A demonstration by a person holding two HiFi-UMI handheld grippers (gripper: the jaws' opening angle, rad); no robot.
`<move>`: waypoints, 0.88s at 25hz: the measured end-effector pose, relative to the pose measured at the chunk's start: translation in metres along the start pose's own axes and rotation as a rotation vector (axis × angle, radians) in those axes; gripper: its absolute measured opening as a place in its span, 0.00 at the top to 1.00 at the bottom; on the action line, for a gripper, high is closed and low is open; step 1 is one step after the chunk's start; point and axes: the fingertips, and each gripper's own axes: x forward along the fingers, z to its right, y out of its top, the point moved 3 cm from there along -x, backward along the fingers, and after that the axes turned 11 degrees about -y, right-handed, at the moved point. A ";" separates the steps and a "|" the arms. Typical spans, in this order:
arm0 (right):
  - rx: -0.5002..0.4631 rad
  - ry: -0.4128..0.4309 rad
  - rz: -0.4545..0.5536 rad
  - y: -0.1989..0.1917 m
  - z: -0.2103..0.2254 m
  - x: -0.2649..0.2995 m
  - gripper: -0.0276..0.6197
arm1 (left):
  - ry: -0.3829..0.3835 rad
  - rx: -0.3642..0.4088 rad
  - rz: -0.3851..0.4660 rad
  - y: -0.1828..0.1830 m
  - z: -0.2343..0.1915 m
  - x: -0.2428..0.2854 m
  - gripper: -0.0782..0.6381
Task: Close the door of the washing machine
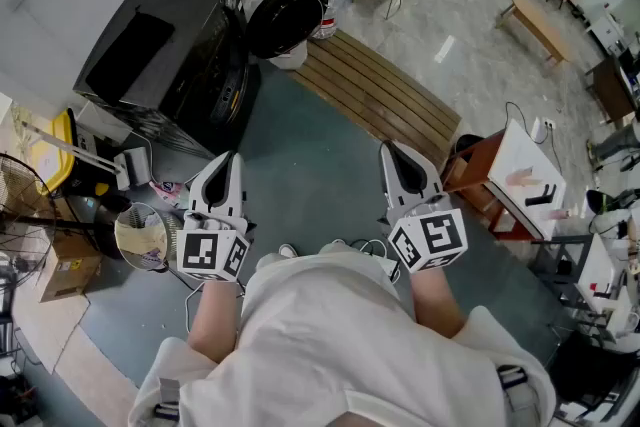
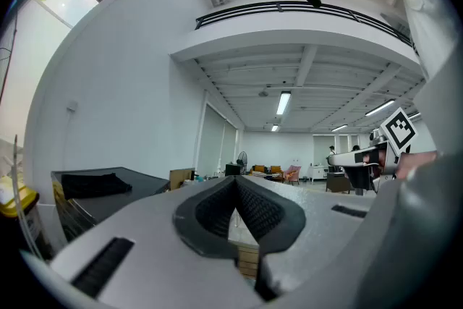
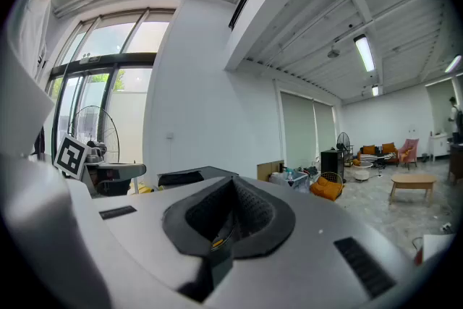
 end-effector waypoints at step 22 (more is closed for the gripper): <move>0.089 -0.024 -0.014 -0.014 0.049 -0.015 0.96 | -0.032 0.020 0.093 0.019 0.005 0.020 0.59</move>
